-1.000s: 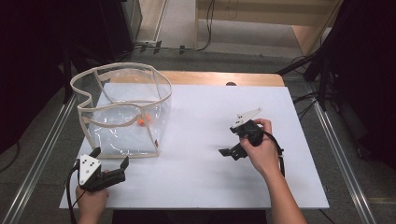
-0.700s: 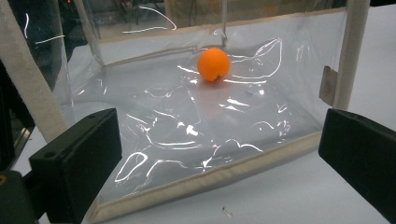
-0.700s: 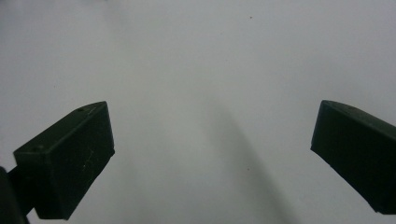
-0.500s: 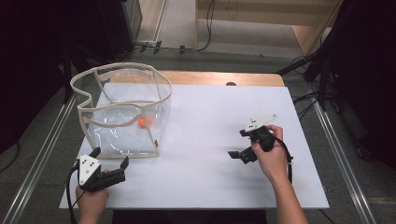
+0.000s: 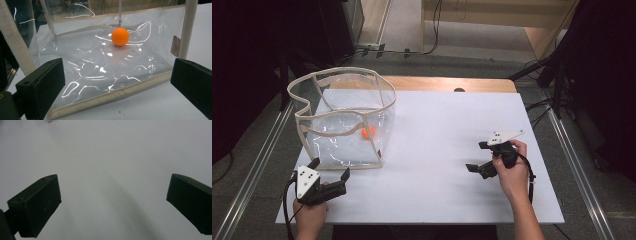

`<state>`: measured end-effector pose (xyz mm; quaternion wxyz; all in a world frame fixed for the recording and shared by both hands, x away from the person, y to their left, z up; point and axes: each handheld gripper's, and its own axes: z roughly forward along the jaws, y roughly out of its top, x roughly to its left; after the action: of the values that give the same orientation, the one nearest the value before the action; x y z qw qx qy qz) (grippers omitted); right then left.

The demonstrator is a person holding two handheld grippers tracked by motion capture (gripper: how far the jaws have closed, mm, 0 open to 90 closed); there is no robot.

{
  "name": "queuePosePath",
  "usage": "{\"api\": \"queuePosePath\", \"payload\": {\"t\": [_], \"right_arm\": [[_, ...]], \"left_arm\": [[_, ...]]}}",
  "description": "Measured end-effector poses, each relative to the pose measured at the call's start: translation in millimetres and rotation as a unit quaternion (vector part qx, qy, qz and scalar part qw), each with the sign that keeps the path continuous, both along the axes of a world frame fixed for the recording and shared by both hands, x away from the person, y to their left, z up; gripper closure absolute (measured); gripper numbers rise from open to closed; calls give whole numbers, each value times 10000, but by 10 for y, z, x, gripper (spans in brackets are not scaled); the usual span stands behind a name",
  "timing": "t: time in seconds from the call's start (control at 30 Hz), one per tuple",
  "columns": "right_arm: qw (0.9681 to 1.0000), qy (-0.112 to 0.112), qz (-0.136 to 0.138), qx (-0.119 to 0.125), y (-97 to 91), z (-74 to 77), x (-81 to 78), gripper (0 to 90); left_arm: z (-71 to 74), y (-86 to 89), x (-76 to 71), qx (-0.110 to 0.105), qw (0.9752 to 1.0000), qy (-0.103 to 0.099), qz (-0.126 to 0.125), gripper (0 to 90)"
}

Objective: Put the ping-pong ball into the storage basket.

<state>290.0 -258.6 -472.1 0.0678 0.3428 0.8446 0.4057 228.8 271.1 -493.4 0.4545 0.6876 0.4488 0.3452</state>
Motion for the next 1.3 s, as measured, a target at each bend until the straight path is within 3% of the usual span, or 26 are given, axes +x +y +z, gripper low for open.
{"api": "queuePosePath", "payload": {"t": [0.37, 0.7, 0.83, 0.97, 1.3], "right_arm": [[9989, -177, -302, 327, -279, -120, -184, 0], [9949, -433, -503, 759, -512, -201, -347, 0], [9936, -540, -544, 824, -582, -214, -435, 0], [9885, -667, -658, 1187, -694, -245, -531, 0], [9783, -1094, -992, 1454, -853, -254, -726, 0]], "left_arm": [[-2, -5, -4, 2, 10000, -3, 4, 0], [-2, -4, -6, 12, 10000, -12, 6, 0], [-1, -2, -9, 19, 10000, -26, -14, 0], [2, 9, -12, -39, 10000, -44, 4, 0], [3, 6, -17, -30, 10000, -60, 17, 0]]}}
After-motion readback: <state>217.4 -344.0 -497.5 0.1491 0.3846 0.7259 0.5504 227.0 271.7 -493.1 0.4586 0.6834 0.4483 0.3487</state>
